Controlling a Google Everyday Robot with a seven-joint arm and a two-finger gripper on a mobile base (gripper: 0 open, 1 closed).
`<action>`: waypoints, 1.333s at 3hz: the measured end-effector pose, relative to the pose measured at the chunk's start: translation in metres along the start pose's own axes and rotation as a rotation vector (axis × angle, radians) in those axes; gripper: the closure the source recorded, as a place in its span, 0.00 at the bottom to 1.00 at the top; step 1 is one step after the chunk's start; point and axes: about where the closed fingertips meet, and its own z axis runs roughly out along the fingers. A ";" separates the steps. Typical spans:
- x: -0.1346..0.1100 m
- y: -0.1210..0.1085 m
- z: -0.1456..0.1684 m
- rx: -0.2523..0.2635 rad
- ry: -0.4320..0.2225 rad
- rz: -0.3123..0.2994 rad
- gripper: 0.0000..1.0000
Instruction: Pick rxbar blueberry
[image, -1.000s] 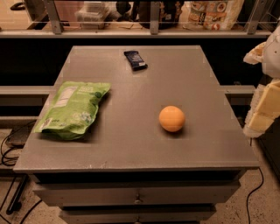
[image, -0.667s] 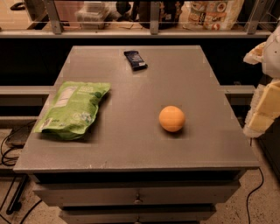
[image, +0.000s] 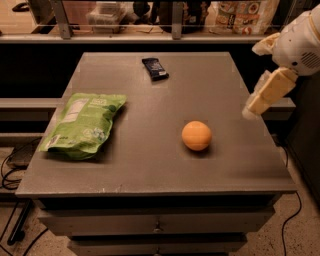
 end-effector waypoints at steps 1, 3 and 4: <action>-0.002 -0.004 0.008 -0.015 -0.026 0.011 0.00; -0.007 -0.006 0.013 -0.013 -0.041 0.010 0.00; -0.027 -0.023 0.028 -0.025 -0.175 0.009 0.00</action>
Offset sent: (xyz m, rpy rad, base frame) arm 0.0065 0.0045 -0.0044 0.0303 0.0097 0.0051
